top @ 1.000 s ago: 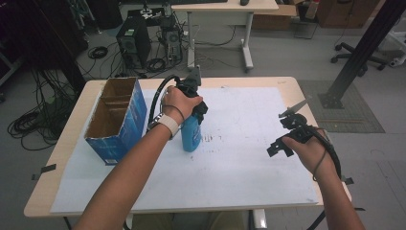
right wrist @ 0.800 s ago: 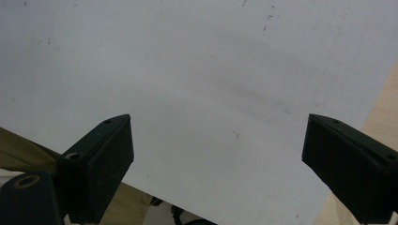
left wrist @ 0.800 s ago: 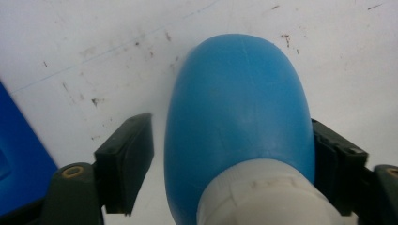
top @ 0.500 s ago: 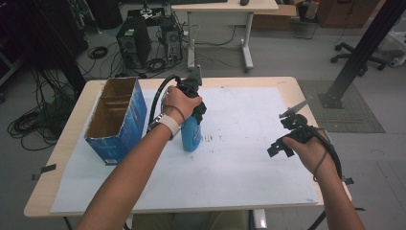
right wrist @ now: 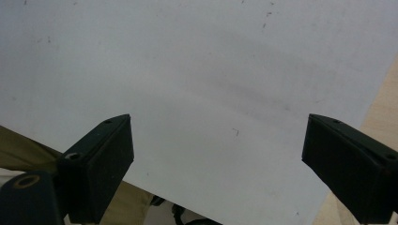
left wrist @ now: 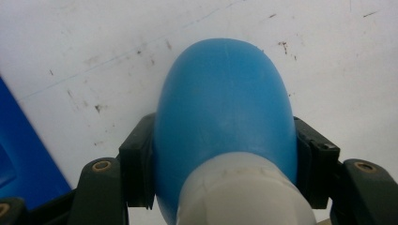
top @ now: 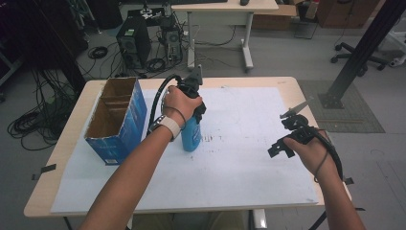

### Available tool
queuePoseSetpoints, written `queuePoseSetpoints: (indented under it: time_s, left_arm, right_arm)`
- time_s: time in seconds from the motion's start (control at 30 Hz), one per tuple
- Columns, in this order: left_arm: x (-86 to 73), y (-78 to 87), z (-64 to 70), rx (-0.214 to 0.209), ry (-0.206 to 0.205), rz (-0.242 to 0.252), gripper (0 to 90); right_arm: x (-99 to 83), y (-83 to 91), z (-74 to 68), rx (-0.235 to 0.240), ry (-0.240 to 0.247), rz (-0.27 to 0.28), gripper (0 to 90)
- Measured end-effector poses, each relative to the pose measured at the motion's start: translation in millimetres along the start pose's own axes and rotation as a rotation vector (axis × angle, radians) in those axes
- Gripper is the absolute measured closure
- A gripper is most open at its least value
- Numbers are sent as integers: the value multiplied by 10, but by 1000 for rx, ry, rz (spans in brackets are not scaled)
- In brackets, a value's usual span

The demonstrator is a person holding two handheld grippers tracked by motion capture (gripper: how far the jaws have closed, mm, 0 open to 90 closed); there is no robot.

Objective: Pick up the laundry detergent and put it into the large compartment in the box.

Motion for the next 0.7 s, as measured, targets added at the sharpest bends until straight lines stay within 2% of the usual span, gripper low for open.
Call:
queuePoseSetpoints:
  time_s: [0.3, 0.53, 0.7]
  left_arm:
    - [0, 134, -9, -18, 12, 15, 375]
    - [-33, 184, -32, -6, 17, 12, 376]
    - [-65, 278, -56, -6, 29, 15, 375]
  right_arm:
    - [3, 4, 17, -2, 0, 2, 93]
    - [25, 20, -34, 2, 10, 7, 93]
    - [26, 26, -46, 1, 12, 6, 93]
Point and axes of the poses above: each handheld gripper's, and its own axes: y roughly backward along the jaws, x roughly out of its top, z roughly to its right, the point moved 8 cm from there along -y, roughly forward along the jaws, and after that the axes turned 12 degrees about -x, right-handed, at the moved point
